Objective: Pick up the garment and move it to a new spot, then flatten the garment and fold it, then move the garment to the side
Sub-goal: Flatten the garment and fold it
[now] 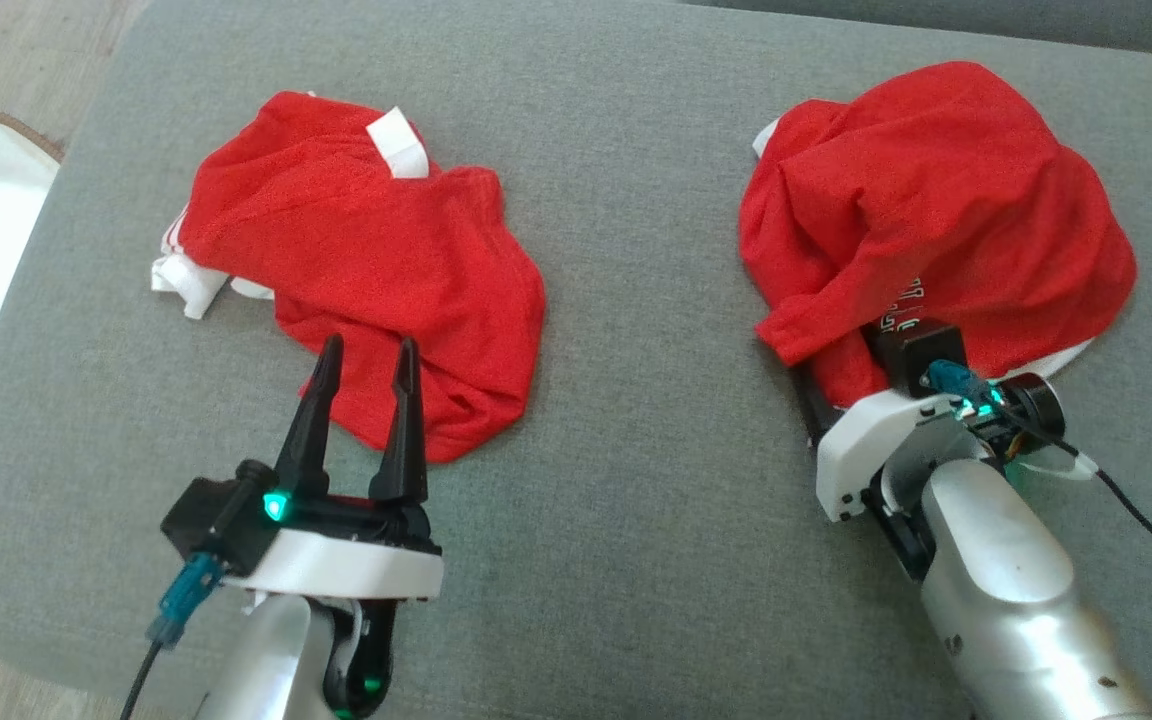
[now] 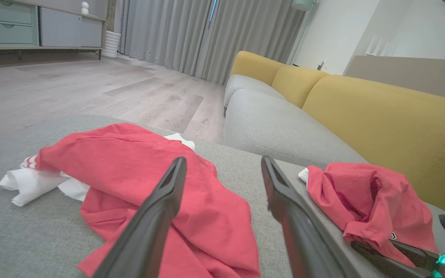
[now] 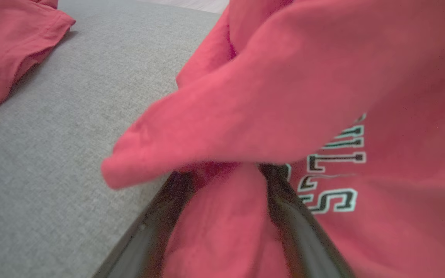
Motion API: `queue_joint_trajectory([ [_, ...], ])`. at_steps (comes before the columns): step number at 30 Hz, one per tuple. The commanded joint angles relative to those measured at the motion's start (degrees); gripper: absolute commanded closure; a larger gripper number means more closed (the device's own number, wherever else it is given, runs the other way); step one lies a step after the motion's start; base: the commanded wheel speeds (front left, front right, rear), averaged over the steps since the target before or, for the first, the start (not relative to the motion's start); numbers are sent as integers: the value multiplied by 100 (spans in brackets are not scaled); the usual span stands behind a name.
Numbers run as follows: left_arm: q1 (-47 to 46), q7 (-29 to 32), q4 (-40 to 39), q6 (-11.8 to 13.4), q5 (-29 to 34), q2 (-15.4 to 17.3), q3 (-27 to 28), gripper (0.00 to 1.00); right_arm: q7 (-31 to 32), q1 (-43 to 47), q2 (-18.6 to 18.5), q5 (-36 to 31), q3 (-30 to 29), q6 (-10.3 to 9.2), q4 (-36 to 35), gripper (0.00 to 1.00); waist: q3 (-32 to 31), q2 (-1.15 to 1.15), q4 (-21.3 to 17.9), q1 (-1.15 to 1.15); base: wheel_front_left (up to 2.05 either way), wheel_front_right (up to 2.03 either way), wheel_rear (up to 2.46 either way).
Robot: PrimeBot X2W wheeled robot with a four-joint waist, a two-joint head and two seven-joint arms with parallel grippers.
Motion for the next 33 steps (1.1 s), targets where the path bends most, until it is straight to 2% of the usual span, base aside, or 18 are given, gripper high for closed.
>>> queue_joint_trajectory([
  [1,-194,-37,-172,10,-56,20,172,0,198,124,15,-15,182,28,226,69,-6,0,15,0,0,0,0],
  [2,-204,-37,-168,10,-59,20,172,0,172,94,15,16,218,28,276,100,-18,0,17,0,0,0,0],
  [10,-149,-37,-126,9,-19,20,199,0,-635,-188,15,814,770,28,41,100,-273,0,-97,0,0,0,0],
  [16,52,-37,-125,9,-22,19,358,0,-962,-817,15,1837,1721,28,-786,100,-611,0,-268,0,0,0,0],
  [19,201,-37,-105,9,32,19,425,0,-1064,-1267,15,2425,1955,28,-1301,100,-795,0,-343,0,0,0,0],
  [23,341,-37,-140,9,63,19,528,0,-1128,-1663,15,2904,1849,28,-1635,100,-954,0,-446,0,0,0,0],
  [28,481,-37,-243,9,112,19,612,0,-980,-1759,6,3386,1184,28,-1609,100,-1050,0,-655,0,0,0,0],
  [33,480,-37,-329,9,86,19,595,0,-380,-874,-521,3718,458,28,-1399,100,-941,0,-849,0,0,0,0],
])
